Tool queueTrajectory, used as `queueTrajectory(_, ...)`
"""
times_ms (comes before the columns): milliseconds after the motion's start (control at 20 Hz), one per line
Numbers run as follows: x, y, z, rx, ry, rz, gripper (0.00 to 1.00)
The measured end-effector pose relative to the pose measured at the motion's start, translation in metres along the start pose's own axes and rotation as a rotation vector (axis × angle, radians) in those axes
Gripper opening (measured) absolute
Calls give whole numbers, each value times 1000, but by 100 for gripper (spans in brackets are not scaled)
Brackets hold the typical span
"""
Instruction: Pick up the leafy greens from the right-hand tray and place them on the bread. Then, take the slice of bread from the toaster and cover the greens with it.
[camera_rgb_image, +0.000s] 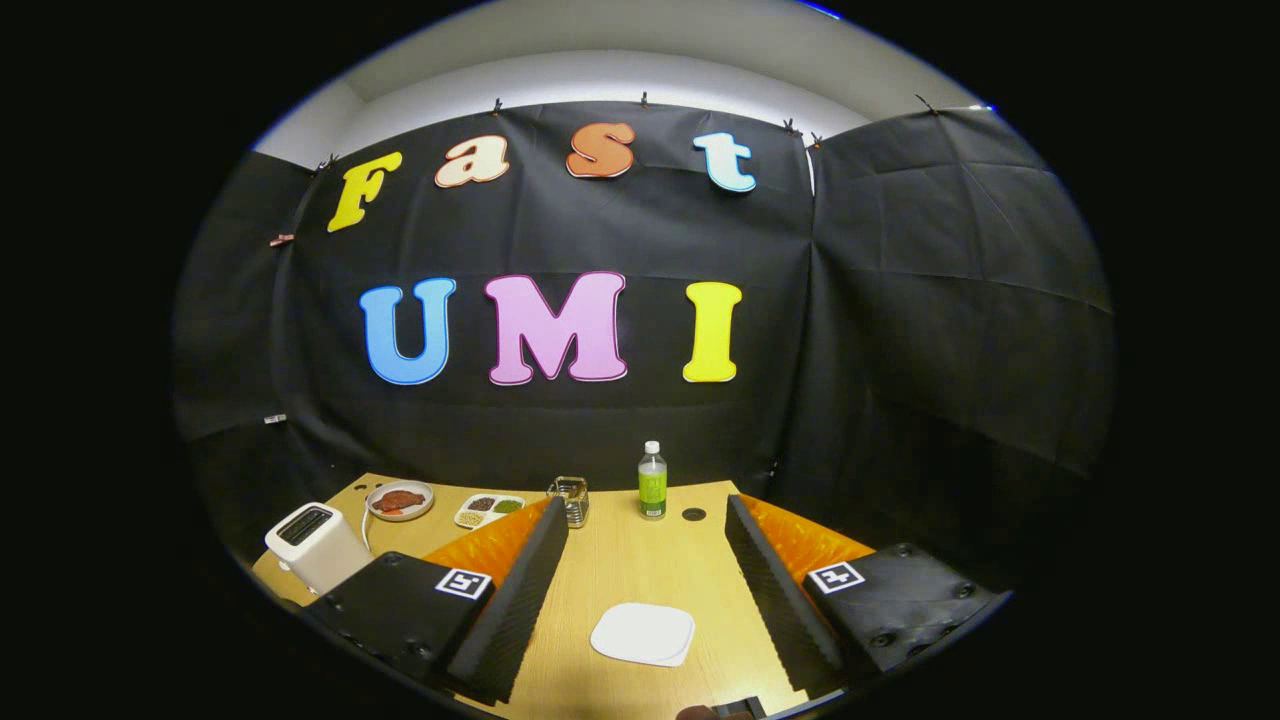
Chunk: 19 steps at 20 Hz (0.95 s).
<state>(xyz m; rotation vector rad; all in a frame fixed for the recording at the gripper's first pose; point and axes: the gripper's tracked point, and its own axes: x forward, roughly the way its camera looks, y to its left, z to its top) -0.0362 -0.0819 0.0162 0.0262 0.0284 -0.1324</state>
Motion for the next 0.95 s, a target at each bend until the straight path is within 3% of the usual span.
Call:
queueTrajectory(350, 21, -36, -8, 33, 6, 50, 99)
queueTrajectory(950, 43, -46, -36, 66, 62, 174, 99)
